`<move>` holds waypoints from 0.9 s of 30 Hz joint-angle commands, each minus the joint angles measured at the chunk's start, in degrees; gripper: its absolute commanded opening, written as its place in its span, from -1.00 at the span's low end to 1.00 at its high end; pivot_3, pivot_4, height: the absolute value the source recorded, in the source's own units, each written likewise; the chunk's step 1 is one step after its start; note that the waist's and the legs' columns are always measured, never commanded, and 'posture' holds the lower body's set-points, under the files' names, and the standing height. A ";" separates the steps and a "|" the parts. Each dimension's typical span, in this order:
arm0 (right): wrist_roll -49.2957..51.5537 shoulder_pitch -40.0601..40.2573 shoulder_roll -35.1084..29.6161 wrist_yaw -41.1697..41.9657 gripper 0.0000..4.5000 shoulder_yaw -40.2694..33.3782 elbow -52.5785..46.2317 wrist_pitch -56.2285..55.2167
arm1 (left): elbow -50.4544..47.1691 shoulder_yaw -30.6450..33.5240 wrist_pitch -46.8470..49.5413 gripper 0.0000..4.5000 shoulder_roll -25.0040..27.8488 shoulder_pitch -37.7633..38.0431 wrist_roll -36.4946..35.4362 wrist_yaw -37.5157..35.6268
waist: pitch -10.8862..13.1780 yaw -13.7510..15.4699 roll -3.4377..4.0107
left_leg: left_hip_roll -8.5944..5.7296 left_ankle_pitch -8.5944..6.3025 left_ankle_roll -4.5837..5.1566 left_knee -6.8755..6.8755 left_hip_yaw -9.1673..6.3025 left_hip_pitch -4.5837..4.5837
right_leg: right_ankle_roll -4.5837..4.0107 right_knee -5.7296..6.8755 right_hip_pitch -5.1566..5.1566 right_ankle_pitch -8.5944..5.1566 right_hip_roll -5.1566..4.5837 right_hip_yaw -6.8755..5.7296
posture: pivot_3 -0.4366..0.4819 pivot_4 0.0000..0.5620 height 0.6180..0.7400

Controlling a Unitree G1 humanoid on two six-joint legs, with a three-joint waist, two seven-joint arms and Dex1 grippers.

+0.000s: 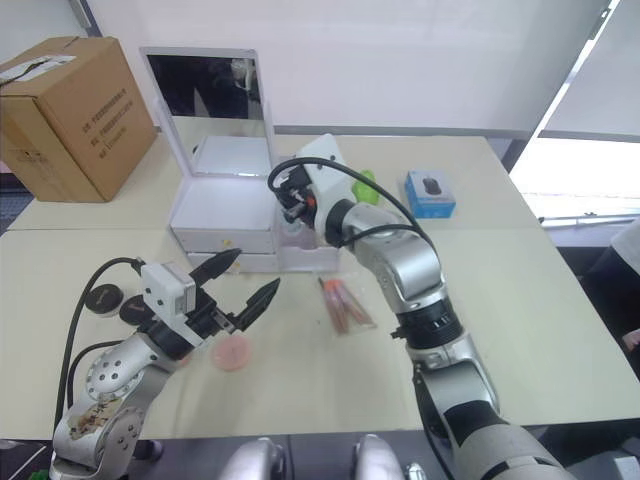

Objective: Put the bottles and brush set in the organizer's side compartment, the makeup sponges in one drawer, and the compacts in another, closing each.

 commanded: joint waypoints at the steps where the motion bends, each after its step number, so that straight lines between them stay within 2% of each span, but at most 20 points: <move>1: -3.37 -0.58 1.67 0.61 -0.60 0.82 3.36 -5.04 | -5.26 2.16 2.36 1.00 0.91 -0.32 -1.16 2.15 | 0.00 -0.30 0.00 | 0.00 0.00 0.00 0.00 -0.02 0.01 | 0.00 0.01 0.00 0.01 0.02 0.00 | -0.05 -0.47 1.00; 9: -8.42 0.16 4.00 1.77 -0.60 1.81 11.72 -9.50 | -8.28 4.84 6.71 1.00 1.91 -0.74 -2.23 4.83 | 0.01 -0.58 0.01 | 0.00 0.00 0.00 0.00 -0.13 0.01 | 0.12 0.01 0.02 0.11 0.06 -0.01 | -0.05 -0.47 1.00; 19: -9.30 0.34 6.50 2.55 -0.60 0.21 11.52 -9.31 | -7.13 6.44 7.18 1.00 2.67 1.37 -2.26 4.69 | 0.05 -0.97 0.08 | 0.00 0.00 0.00 0.00 -0.37 0.03 | 0.09 0.01 0.02 0.12 0.22 0.02 | -0.05 -0.47 1.00; 26: -8.44 -1.08 7.26 2.95 0.43 -2.08 7.65 -7.88 | -6.60 6.27 6.39 1.00 2.65 2.19 -2.12 3.99 | 0.14 -1.00 0.22 | 0.00 0.00 0.00 0.00 -0.40 0.02 | 0.05 -0.01 0.01 0.09 0.22 0.03 | -0.05 -0.47 1.00; 27: -7.97 -1.46 7.21 2.97 0.63 -2.59 6.24 -7.13 | -6.60 6.25 6.35 1.00 2.67 2.25 -2.12 3.92 | 0.15 -1.07 0.24 | 0.00 0.00 0.00 0.00 -0.40 0.02 | 0.04 -0.01 0.01 0.09 0.22 0.03 | -0.05 -0.47 1.00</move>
